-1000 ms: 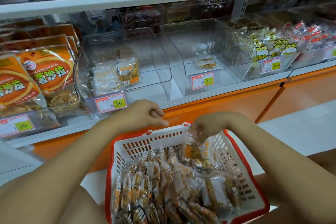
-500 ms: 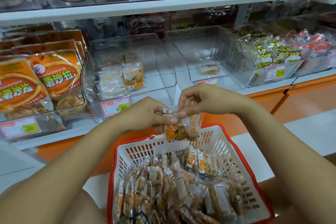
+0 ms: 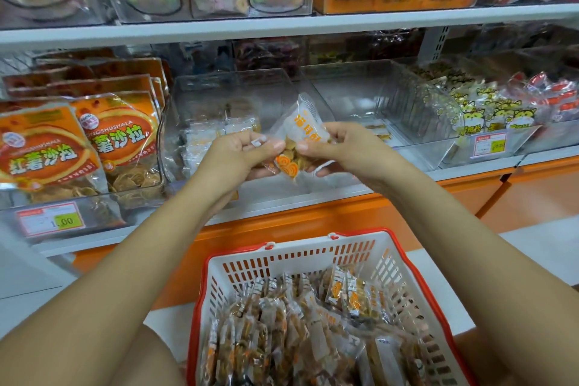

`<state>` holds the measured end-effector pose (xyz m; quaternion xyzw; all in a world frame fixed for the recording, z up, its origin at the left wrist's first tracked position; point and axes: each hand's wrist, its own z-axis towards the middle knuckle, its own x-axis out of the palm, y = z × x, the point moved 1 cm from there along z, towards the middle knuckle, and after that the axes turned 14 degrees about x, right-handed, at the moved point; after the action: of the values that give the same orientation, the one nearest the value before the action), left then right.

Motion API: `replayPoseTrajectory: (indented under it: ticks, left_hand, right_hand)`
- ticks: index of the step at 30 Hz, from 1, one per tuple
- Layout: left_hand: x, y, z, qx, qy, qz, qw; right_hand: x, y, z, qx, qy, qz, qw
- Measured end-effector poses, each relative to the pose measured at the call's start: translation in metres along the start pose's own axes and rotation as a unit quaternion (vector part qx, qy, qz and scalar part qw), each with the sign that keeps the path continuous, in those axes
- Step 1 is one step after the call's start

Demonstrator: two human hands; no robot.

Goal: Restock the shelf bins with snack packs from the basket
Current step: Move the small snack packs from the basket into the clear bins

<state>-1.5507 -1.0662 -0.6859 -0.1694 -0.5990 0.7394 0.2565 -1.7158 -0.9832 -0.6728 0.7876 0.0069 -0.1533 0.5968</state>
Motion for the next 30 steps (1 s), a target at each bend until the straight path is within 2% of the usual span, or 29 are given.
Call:
replayPoseTrajectory:
  ticks: [6,7,8,9,11,13,16,21,27,30]
  left_hand:
    - [-0.024,-0.007,0.010,0.013,-0.067,-0.022,0.997]
    - [-0.029,-0.007,0.010,0.023,-0.081,0.016,0.996]
    - [-0.036,-0.007,0.011,0.048,-0.095,0.100,0.989]
    - [-0.043,-0.006,0.011,0.089,-0.100,0.225,0.965]
    - [-0.057,-0.001,0.012,0.155,-0.075,0.448,0.877]
    - [-0.068,0.008,0.016,0.152,-0.042,0.544,0.824]
    - [-0.075,0.019,0.023,0.089,0.003,0.613,0.785]
    - [-0.075,0.023,0.032,0.061,0.038,0.638,0.767]
    - [-0.077,0.026,0.036,0.056,0.041,0.635,0.770]
    - [-0.078,0.028,0.038,0.055,0.045,0.637,0.767]
  right_hand:
    - [0.003,0.045,0.024,-0.003,0.015,-0.076,0.997]
    - [0.004,0.051,0.030,0.000,0.009,-0.096,0.995]
    - [0.005,0.056,0.038,0.003,-0.003,-0.120,0.993]
    - [0.006,0.061,0.047,0.006,-0.021,-0.146,0.989]
    - [0.011,0.065,0.068,0.011,-0.062,-0.213,0.975]
    - [0.020,0.066,0.089,0.026,-0.089,-0.327,0.940]
    - [0.038,0.057,0.120,0.075,-0.094,-0.438,0.891]
    - [0.058,0.031,0.158,0.137,-0.080,-0.419,0.894]
    - [0.075,0.020,0.180,0.127,-0.123,-0.435,0.883]
    - [0.075,0.017,0.180,0.144,-0.135,-0.402,0.894]
